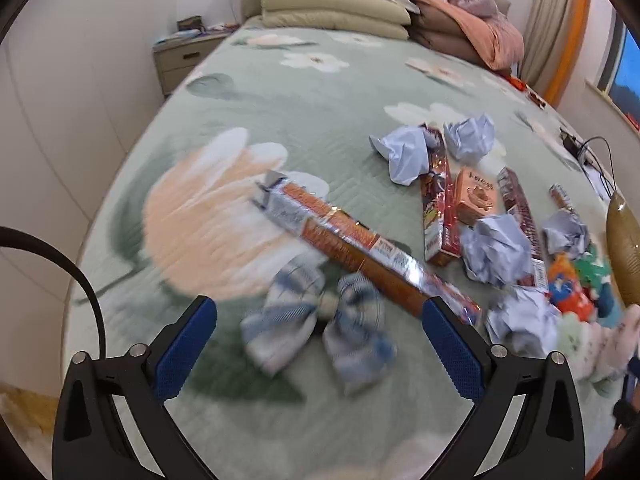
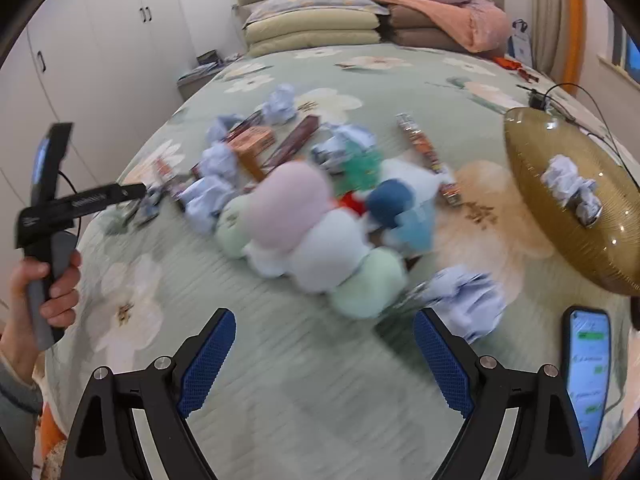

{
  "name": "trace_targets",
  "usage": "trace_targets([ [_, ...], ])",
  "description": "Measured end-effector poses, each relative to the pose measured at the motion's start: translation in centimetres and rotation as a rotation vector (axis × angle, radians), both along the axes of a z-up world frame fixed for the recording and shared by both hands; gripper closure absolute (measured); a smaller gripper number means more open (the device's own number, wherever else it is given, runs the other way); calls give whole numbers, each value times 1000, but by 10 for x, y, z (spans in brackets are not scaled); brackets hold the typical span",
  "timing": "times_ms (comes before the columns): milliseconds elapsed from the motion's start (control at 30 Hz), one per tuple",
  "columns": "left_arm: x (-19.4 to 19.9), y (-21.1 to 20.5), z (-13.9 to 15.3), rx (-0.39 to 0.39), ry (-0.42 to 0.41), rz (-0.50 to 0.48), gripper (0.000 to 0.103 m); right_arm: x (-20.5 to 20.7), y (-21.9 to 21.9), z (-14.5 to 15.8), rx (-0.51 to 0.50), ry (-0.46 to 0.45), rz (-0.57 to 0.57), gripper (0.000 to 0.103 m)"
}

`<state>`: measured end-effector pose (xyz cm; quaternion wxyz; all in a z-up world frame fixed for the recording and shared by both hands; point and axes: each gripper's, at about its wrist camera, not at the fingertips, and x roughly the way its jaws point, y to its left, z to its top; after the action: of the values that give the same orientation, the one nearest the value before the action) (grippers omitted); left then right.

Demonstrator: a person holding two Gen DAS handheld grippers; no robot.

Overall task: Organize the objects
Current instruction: 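Grasp the blue plaid bow with the left tool while the right grasps the bear plush, then carry the bow and plush to the gold plate and open both tools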

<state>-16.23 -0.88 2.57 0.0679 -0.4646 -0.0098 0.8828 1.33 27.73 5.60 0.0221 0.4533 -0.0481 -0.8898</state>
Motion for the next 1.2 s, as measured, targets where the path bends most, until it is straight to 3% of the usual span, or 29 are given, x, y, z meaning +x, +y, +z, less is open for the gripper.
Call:
trace_targets([
  [33,-5,4,-7,6,-24,-22,36,-3,7,0,10,4,-4,13],
  [67,-9,8,-11,-25,-40,-22,46,-7,9,2,18,5,-5,13],
  [167,0,14,-8,-45,-3,-46,52,-21,18,1,37,2,1,13],
  [400,29,5,1,49,-14,-54,53,-54,5,-5,50,-16,105,13],
  [467,42,3,3,88,-21,-53,53,-59,-5,-7,93,-18,117,13],
  [533,58,1,7,147,-36,-56,53,-61,-14,-9,162,-17,117,30],
  [567,63,2,10,156,-36,-58,53,-61,-18,-9,185,-17,119,55],
  [600,73,3,14,157,-30,-63,53,-61,-20,-8,184,-20,121,60],
  [767,119,12,40,155,-17,-98,53,-37,-18,27,71,4,98,60],
  [867,143,18,51,155,-11,-118,53,-17,-23,43,2,-55,70,60],
  [1033,167,26,43,91,-39,-118,53,-5,-25,-8,-83,-356,-41,59],
  [1200,181,26,42,108,-52,-107,53,-5,-27,-26,-157,-322,-12,58],
])
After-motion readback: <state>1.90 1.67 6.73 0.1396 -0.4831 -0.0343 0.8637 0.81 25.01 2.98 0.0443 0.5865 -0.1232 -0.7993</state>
